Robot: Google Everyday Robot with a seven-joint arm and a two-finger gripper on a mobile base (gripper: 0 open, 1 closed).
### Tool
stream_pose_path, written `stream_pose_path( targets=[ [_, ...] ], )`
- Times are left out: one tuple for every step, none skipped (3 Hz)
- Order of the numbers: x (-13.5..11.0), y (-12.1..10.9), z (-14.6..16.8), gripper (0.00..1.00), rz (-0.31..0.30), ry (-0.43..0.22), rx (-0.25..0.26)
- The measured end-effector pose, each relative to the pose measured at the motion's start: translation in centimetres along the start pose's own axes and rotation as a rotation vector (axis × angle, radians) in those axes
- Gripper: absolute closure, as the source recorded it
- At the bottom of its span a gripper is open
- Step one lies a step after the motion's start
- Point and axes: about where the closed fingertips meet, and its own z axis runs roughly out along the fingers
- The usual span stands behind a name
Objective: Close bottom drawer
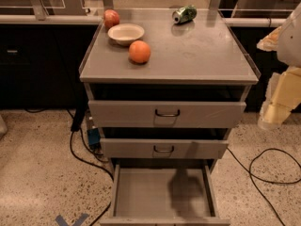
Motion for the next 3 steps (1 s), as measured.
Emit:
stream_pose_path(
  targets=[
    [0.00,0.00,0.00,0.00,0.000,0.000,0.000],
    [0.00,0.00,0.00,0.07,0.000,0.000,0.000],
    [0.00,0.00,0.00,0.30,0.000,0.000,0.000]
  ],
)
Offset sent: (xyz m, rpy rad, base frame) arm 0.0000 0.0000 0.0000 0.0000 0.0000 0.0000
